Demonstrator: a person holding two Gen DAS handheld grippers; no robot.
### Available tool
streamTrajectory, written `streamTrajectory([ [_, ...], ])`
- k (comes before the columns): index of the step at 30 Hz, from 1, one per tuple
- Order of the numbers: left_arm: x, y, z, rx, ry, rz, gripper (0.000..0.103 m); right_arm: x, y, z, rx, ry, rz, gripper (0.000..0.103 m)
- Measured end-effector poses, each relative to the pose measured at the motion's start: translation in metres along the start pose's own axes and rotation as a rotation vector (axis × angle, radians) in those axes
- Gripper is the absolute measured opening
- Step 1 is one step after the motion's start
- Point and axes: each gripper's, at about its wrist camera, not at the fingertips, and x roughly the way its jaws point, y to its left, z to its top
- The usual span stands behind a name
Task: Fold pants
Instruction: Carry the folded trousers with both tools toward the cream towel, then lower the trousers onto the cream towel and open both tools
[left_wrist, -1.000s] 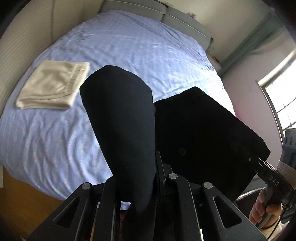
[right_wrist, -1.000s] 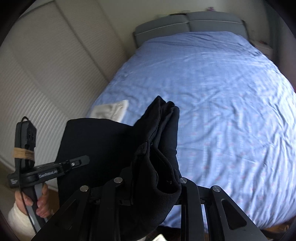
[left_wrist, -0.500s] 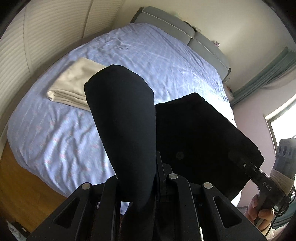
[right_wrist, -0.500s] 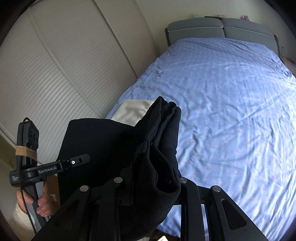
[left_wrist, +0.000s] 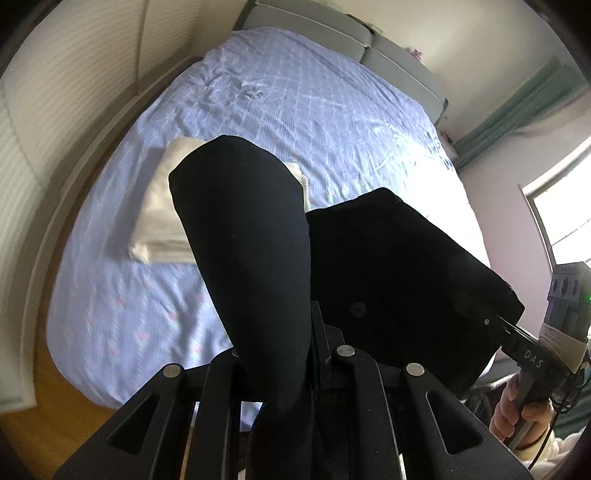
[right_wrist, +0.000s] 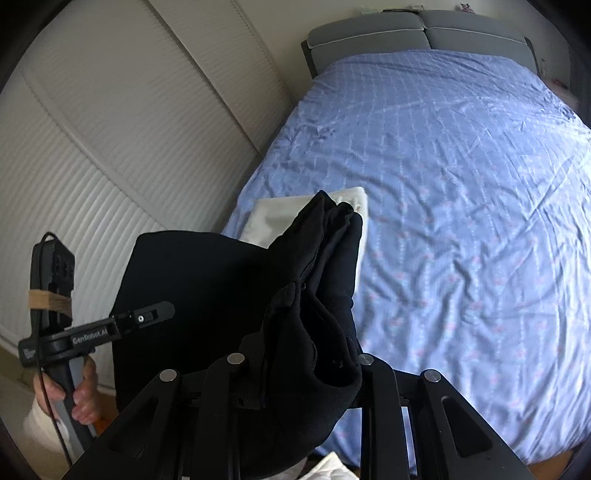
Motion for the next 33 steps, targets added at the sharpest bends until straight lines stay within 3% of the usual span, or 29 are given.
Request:
streamTrajectory([
  [8,0.015,0.047,0.088,0.11,0.018,-0.049,0.015,0.054,0.027,0.057,0.027,-0.057,-0.024,0.025],
  [14,0.062,0.075,0.179,0.176,0.053,-0.105,0.015,0.103,0.027,0.106,0.064,-0.067,-0.095,0.025],
  [18,0.097,0.087,0.225,0.226,0.077,-0.1,0.015,0.144,0.018,0.131,0.101,-0.046,-0.13,0.025],
  [24,0.151,0.095,0.265,0.3,0.137,-0.071,0.015,0.195,0.0,0.142,0.155,0.0,-0.19,0.025],
  [29,0.201,0.107,0.274,0.279,0.228,-0.029,0.015,0.229,-0.017,0.125,0.227,0.072,-0.225,0.026],
  [33,0.224,0.124,0.27,0.248,0.264,0.01,0.02,0.245,-0.032,0.102,0.319,0.137,-0.204,0.027],
])
